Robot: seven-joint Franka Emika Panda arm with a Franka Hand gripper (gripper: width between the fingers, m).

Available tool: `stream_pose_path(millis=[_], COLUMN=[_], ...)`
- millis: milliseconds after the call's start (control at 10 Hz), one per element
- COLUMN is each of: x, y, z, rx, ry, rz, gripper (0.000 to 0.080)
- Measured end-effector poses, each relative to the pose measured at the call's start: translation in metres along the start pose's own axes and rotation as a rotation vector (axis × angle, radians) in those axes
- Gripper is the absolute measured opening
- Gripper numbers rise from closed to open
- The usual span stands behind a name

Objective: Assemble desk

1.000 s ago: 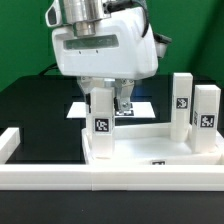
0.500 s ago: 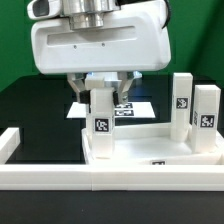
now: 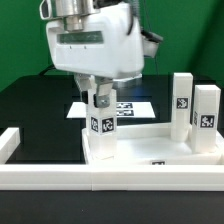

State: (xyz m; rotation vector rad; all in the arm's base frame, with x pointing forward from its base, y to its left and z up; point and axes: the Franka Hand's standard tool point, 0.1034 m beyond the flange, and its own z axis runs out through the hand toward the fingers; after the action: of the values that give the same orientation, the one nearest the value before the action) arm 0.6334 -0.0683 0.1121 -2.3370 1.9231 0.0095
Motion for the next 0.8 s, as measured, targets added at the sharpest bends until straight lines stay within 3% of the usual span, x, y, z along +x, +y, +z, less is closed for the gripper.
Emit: stream_pose_path(millis=[200,300,600,700,800], x=[-0.004,-0.003,-0.006,-0.009,-0.016], y=[-0.004,-0.005,-0.005,-0.006,-0.008], z=[-0.002,-0.003,-0.002,-0.002,0.000], rx=[0.027,0.028,0.026,0.015,0.015], ry=[-0.069,-0.067,-0.066,-0.039,-0.039], rz=[0.376,0.461,0.442,0.235,0.018], gripper=[0.0293,0.0293,0.0294,0.0490,0.0596])
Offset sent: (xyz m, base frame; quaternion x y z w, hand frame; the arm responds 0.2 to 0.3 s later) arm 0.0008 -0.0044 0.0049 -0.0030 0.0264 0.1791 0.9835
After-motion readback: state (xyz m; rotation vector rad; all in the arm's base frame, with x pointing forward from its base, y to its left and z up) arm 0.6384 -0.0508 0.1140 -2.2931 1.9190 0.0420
